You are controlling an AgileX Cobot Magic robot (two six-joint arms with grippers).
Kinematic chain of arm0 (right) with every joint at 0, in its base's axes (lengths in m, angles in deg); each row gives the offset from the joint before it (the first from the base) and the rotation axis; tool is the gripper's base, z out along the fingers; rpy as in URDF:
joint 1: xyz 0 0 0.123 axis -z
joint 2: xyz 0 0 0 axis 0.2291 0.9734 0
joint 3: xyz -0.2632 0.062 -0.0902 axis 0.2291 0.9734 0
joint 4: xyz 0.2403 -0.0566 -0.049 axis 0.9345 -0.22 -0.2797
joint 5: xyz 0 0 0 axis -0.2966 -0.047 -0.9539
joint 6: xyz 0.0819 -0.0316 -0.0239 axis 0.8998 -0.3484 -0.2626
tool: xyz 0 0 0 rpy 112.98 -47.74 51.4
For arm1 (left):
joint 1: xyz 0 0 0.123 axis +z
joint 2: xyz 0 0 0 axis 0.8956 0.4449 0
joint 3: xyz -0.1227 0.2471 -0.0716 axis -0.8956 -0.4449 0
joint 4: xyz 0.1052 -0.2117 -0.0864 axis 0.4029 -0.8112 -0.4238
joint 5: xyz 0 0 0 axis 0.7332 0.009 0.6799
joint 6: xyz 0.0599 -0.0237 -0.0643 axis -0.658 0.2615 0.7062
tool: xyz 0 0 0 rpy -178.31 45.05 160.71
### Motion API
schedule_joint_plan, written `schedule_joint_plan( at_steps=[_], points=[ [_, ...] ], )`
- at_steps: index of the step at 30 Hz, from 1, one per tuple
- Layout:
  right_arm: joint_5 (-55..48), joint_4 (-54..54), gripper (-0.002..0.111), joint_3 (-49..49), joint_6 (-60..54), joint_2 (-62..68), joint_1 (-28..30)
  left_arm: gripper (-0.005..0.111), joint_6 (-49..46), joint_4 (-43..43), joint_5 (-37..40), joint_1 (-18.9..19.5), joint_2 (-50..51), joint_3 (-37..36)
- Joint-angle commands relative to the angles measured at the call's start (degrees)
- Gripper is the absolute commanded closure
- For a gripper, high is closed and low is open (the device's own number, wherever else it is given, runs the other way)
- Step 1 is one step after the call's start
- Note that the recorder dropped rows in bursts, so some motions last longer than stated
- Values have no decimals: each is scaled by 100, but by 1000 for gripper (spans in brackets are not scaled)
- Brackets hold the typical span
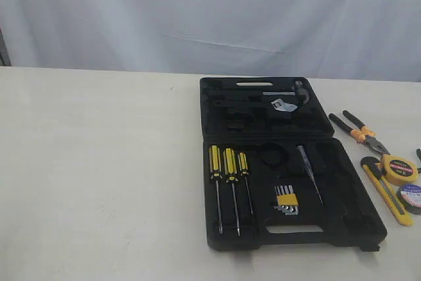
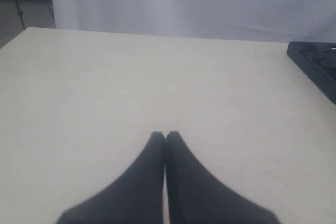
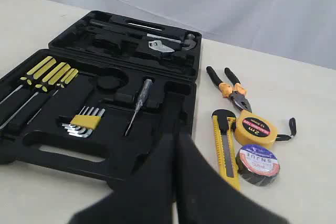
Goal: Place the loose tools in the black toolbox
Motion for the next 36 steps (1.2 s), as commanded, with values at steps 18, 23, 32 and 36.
schedule_joint_plan(
  at_steps=[18, 23, 32, 36],
  points=[
    [34, -35, 109, 16, 7, -30, -4, 107, 6, -22, -2, -37, -16, -23],
    [50, -279, 109, 16, -9, -30, -4, 107, 6, -22, -2, -37, -16, -23],
    [16, -1098, 109, 16, -9, -30, -4, 107, 6, -22, -2, -37, -16, -23],
    [571, -1456, 109, 16, -9, -30, -4, 107, 6, -9, -2, -37, -16, -23]
  ],
)
